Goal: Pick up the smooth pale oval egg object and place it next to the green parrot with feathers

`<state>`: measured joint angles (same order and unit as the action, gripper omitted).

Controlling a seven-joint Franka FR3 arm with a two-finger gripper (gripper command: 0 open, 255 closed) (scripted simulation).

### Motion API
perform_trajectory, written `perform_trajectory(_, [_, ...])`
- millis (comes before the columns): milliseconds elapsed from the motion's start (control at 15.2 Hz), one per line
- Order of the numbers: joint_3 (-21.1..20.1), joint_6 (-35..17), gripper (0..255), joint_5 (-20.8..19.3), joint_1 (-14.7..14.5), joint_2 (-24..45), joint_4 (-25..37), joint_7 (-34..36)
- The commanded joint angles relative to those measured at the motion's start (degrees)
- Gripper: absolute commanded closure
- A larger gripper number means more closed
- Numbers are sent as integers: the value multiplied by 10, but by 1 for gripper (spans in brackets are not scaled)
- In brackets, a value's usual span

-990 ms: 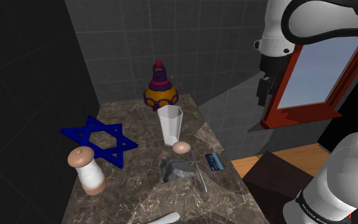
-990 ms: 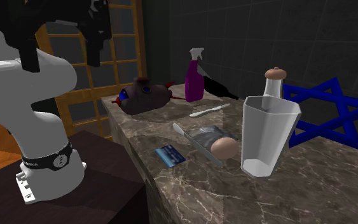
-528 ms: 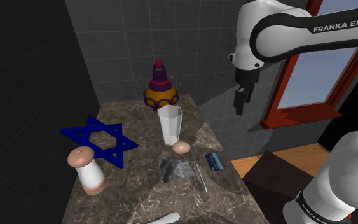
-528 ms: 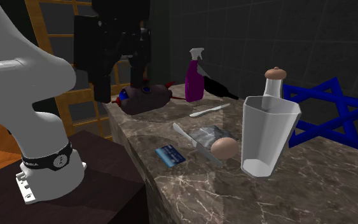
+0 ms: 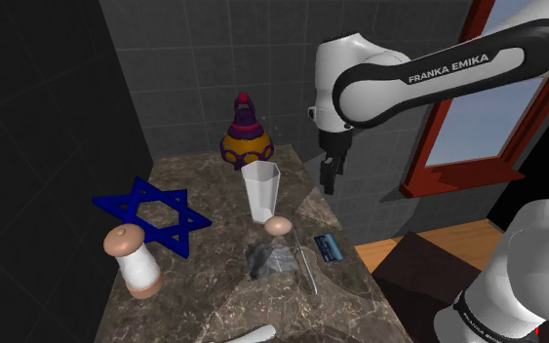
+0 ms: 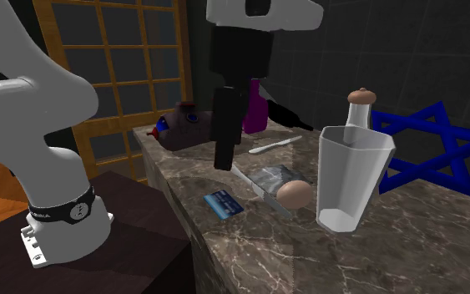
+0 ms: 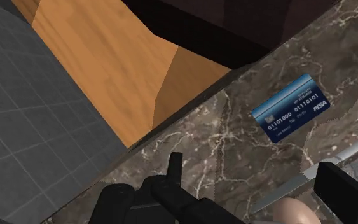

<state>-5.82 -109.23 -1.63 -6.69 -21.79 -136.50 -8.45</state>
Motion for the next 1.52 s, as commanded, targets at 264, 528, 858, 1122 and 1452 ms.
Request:
perform_trajectory(264, [-31,-65,0,3,-26,115,51,-1])
perform_trajectory(528, [-50,-97,0,-3,-42,190,93,1])
perform_trajectory(858, [-67,-128,0,-16,-60,266,136,4])
perform_trajectory(1122, [-66,-158,0,-21,-60,280,120,7])
perform_trajectory(1452, [-66,-177,0,-25,-60,290,110,10])
